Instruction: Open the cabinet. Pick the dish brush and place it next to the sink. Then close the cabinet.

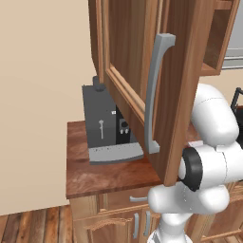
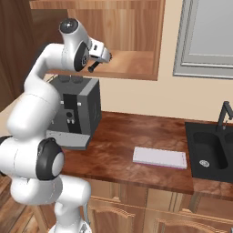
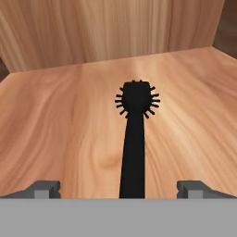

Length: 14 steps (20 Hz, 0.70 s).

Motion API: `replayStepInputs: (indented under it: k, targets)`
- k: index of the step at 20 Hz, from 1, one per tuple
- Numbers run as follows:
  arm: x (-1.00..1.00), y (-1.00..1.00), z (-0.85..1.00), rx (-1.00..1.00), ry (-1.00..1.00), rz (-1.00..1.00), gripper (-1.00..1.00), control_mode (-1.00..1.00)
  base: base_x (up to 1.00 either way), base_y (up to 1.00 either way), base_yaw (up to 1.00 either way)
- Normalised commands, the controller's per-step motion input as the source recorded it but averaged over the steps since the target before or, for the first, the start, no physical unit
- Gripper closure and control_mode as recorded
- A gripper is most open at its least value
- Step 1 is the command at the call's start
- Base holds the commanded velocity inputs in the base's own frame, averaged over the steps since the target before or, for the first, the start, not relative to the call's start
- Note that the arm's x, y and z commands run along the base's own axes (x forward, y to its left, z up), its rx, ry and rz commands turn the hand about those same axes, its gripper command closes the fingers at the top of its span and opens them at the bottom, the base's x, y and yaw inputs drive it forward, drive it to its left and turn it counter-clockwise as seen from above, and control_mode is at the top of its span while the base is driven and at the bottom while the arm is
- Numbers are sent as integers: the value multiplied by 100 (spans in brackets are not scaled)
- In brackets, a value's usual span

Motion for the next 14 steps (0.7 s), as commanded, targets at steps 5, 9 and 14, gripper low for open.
replayStepInputs:
  k: [5, 9, 14]
  targets:
    - [21, 0, -28, 0, -1, 0, -100, -100, 0, 0, 0]
    - [33, 0, -13, 0, 0, 0, -100, -100, 0, 0, 0]
    - [35, 0, -12, 0, 0, 0, -100, -100, 0, 0, 0]
